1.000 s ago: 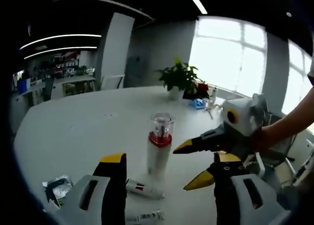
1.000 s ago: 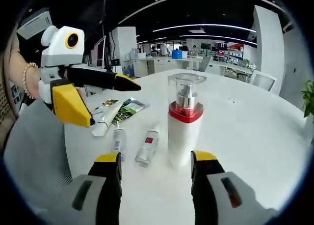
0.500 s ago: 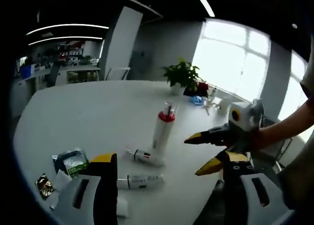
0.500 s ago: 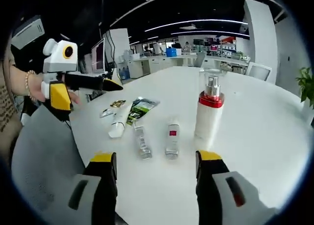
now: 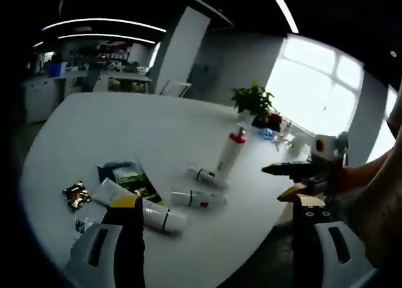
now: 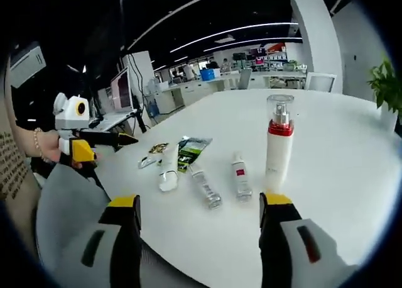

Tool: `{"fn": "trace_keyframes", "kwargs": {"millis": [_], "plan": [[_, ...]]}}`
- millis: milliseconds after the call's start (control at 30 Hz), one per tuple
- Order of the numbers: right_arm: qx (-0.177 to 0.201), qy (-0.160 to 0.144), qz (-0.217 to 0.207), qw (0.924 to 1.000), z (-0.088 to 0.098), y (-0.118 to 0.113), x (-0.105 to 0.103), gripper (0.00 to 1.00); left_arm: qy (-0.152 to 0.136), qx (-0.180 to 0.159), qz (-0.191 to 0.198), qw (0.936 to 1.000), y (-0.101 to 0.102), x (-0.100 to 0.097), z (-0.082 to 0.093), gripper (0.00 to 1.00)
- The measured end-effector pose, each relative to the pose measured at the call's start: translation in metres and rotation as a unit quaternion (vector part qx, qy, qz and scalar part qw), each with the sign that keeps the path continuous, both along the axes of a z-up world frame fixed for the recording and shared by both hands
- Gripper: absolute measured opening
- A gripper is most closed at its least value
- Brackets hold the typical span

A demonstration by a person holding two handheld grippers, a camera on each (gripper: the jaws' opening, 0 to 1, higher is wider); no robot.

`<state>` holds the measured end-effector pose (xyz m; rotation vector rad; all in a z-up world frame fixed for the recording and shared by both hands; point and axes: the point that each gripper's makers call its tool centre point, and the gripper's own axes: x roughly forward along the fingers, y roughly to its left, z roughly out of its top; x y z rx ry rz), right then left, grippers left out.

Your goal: Arrange the skincare products in the storage area until every visible bottle or jar stands upright without overlapping.

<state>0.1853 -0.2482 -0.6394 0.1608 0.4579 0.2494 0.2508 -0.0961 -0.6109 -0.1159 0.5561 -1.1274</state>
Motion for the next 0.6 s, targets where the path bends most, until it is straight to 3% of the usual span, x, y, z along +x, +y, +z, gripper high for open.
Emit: {"fn": "trace_keyframes", "kwargs": {"millis": [267, 400, 600], "plan": [[0.048, 0.012, -0.044, 0.9978, -0.007, 0.009, -0.008, 0.87, 0.020, -0.010, 0.037, 0.9991, 0.032, -0.006, -0.012, 0.97], [0.051, 0.012, -0.053, 0.9972, -0.006, 0.007, -0.008, 0.88, 0.028, -0.017, 0.055, 0.9979, 0.042, -0.007, -0.015, 0.97], [0.058, 0.014, -0.066, 0.9960, -0.006, 0.004, -0.008, 0.89, 0.021, -0.022, 0.057, 0.9979, 0.040, -0.004, -0.011, 0.97]]}}
